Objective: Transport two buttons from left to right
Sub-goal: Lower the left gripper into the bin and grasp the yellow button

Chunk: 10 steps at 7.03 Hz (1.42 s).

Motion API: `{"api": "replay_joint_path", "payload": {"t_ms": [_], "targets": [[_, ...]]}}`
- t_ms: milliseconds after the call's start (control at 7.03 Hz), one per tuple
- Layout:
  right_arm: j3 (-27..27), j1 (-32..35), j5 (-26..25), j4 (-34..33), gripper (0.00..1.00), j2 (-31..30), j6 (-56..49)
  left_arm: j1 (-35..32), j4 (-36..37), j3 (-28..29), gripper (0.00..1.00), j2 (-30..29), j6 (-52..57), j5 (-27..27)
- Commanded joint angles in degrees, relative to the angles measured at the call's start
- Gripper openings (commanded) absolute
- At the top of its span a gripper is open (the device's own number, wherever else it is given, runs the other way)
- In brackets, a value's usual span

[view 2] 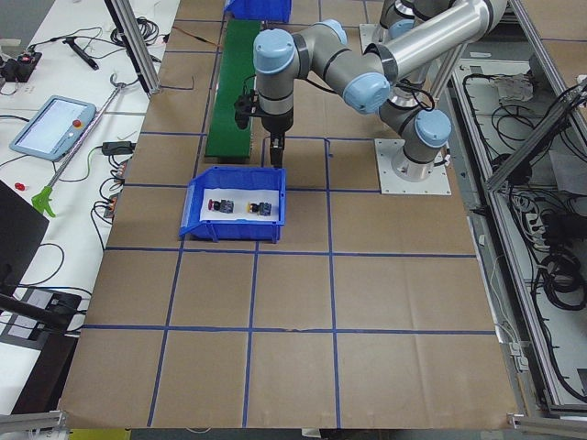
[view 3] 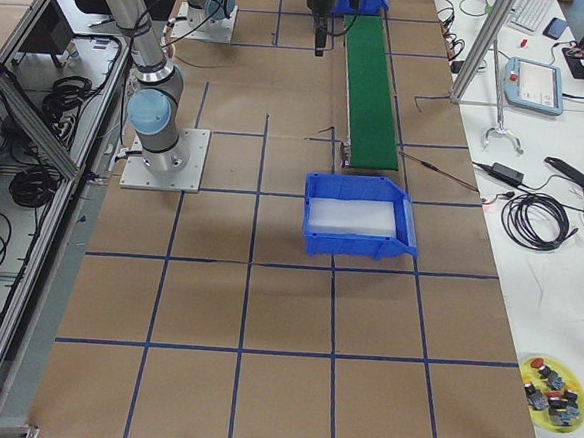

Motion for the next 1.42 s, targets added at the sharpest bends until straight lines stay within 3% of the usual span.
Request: {"api": "replay_joint_path", "payload": {"t_ms": [0, 569, 1281], "targets": [[0.03, 0.00, 0.04, 0.04, 1.00, 0.00, 0.00, 1.52, 0.79, -0.16, 0.99, -2.88, 1.72, -0.11], [0.03, 0.09, -0.05, -0.05, 1.00, 0.00, 0.09, -2.41, 16.05, -5.77, 0.99, -5.97, -1.97, -0.64], [-0.06, 0.18, 0.04, 0.04, 1.00, 0.00, 0.26, -2.96, 23.11, -7.98, 0.99, -14.22, -1.27, -0.99]]}}
